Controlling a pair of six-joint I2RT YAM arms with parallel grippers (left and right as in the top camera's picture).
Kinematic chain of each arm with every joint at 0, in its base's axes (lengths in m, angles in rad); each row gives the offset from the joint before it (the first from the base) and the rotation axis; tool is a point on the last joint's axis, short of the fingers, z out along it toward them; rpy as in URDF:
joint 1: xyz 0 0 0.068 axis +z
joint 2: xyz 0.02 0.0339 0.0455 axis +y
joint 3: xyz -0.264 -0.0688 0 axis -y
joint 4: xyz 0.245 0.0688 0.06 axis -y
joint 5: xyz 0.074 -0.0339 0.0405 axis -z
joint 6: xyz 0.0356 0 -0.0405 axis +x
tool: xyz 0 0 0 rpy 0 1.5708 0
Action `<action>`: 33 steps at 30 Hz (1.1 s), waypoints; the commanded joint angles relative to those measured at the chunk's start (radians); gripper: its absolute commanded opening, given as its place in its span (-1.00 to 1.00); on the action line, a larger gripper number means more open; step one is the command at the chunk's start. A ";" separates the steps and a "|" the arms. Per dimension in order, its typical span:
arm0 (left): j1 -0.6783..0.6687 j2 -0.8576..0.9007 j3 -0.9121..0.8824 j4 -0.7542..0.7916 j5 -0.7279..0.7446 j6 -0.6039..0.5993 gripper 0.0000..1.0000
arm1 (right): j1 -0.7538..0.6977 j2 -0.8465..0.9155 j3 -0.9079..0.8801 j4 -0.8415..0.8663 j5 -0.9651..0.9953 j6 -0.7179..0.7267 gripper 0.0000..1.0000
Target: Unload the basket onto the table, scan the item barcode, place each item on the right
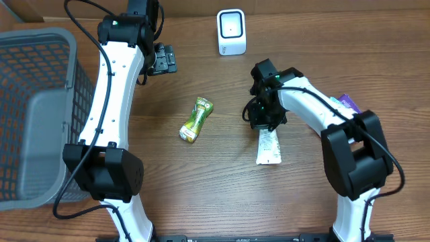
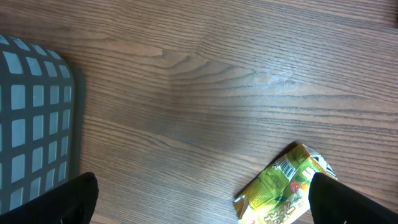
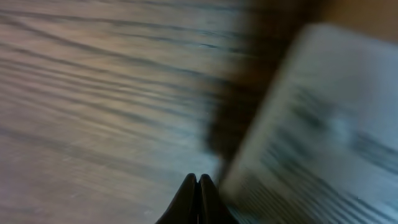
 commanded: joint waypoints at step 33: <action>-0.002 -0.019 0.015 0.001 -0.010 0.007 0.99 | -0.304 -0.421 -0.082 -0.213 -0.220 -0.131 1.00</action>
